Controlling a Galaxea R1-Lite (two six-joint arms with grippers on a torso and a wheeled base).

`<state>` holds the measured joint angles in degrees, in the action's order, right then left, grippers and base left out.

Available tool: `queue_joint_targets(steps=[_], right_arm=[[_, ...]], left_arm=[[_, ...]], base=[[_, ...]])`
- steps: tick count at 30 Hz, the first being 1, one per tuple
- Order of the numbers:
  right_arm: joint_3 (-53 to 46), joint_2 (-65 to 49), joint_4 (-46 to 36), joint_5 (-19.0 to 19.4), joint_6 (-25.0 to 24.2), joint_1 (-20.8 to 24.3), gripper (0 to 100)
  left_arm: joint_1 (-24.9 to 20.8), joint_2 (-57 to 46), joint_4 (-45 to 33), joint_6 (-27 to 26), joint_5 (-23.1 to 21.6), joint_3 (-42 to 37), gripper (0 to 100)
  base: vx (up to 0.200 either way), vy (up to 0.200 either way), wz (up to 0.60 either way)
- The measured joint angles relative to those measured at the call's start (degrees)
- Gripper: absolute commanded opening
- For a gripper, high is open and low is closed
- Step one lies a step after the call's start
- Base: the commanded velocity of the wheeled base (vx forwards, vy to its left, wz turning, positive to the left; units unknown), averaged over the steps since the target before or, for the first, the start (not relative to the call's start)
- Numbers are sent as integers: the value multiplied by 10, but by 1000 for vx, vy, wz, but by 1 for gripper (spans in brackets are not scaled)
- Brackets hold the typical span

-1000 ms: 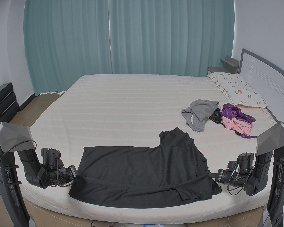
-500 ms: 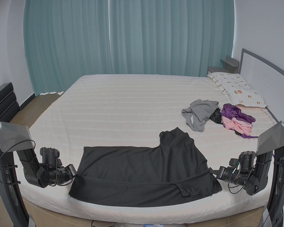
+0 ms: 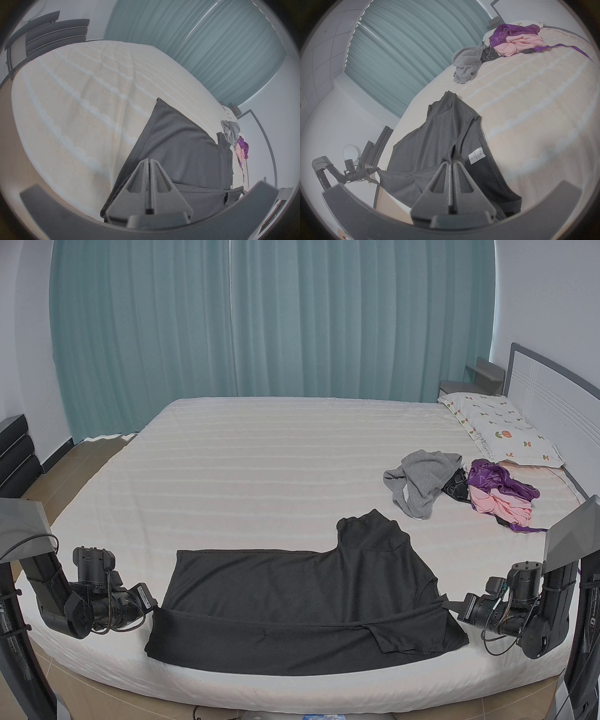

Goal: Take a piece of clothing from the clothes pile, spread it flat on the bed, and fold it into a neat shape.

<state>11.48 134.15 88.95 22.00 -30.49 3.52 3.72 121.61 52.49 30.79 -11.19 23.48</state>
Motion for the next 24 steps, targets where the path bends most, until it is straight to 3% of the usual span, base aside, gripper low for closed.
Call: queue_joint_targets(steps=[13, 24], right_arm=[[-7, -33, 0, 14, -5, -13, 0], [0, -10, 0, 10, 1, -9, 0]], left_arm=[[-4, -32, -1, 0, 0, -12, 0], [0, 27, 6, 2, 1, 14, 0]], base=[[0, 0, 0], [0, 0, 0]])
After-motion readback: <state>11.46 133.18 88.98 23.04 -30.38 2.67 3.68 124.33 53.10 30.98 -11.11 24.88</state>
